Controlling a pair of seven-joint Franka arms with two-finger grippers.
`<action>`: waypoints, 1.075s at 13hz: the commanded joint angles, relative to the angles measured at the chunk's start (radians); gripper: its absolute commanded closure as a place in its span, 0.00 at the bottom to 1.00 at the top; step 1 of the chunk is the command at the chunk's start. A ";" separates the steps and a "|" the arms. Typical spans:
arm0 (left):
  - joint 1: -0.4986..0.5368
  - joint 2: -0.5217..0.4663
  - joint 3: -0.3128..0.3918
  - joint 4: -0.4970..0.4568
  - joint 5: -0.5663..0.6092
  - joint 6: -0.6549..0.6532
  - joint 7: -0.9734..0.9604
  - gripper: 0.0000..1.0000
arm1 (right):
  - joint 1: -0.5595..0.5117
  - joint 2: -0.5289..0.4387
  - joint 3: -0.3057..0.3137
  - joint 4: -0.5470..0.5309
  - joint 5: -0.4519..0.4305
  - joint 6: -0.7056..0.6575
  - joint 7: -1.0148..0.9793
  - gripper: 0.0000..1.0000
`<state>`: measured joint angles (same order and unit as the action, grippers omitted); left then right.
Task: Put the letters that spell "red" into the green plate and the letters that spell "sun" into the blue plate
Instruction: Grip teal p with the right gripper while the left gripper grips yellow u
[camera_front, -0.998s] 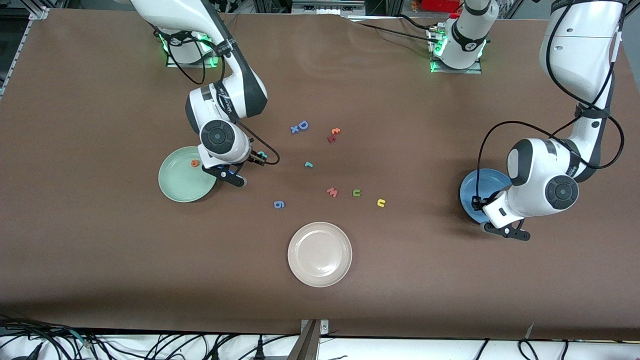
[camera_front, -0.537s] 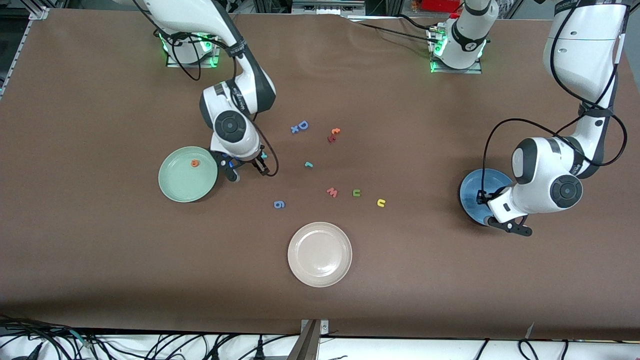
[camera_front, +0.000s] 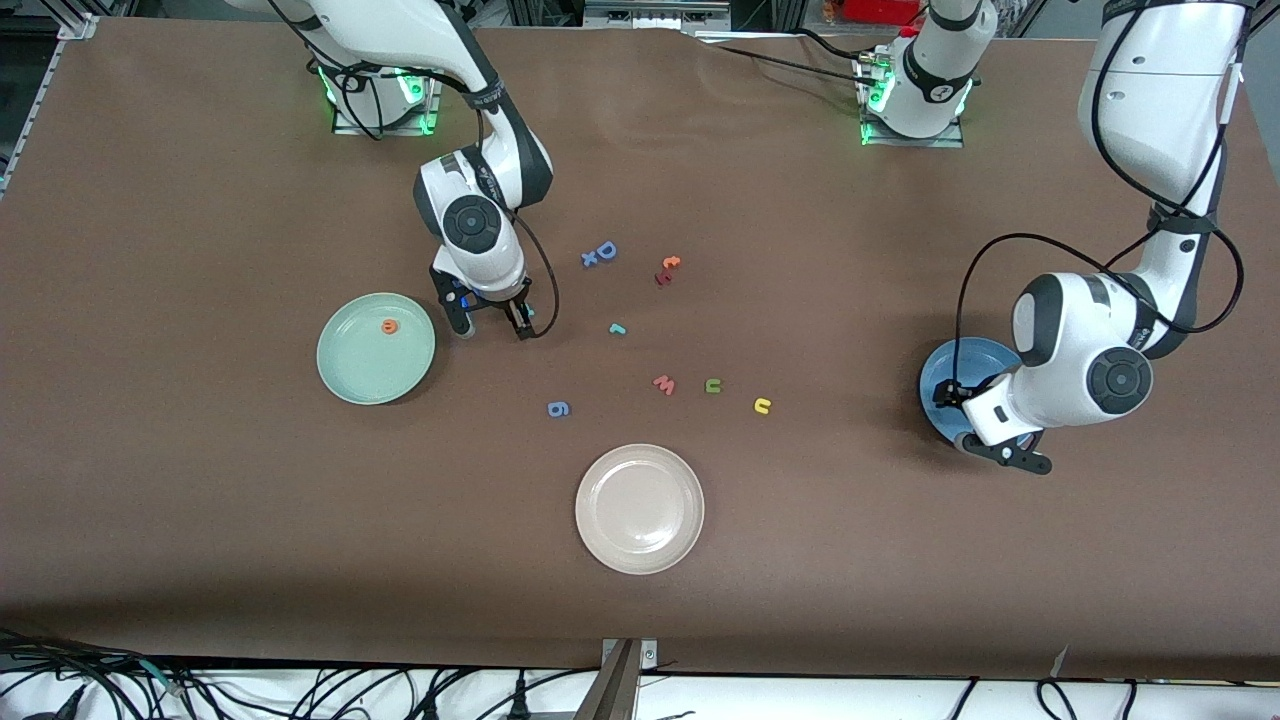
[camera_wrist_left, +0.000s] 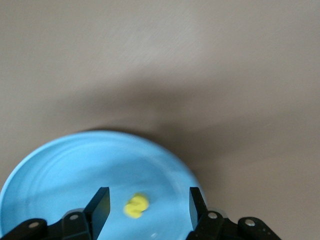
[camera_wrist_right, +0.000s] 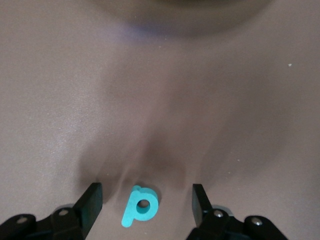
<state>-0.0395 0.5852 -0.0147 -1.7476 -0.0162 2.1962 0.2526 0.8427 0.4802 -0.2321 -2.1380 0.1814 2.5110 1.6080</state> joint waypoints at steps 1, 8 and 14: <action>-0.097 -0.027 0.006 0.023 -0.018 -0.010 -0.050 0.28 | 0.016 -0.034 -0.007 -0.033 0.010 0.020 0.020 0.36; -0.256 0.041 0.004 0.111 -0.022 -0.004 -0.248 0.27 | 0.019 -0.029 0.019 -0.033 0.010 0.031 0.055 0.56; -0.306 0.097 -0.037 0.134 -0.021 0.163 -0.259 0.27 | 0.019 -0.022 0.019 -0.033 0.009 0.022 0.036 0.69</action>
<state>-0.3302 0.6452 -0.0561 -1.6451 -0.0167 2.3090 -0.0063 0.8542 0.4741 -0.2136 -2.1420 0.1816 2.5240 1.6487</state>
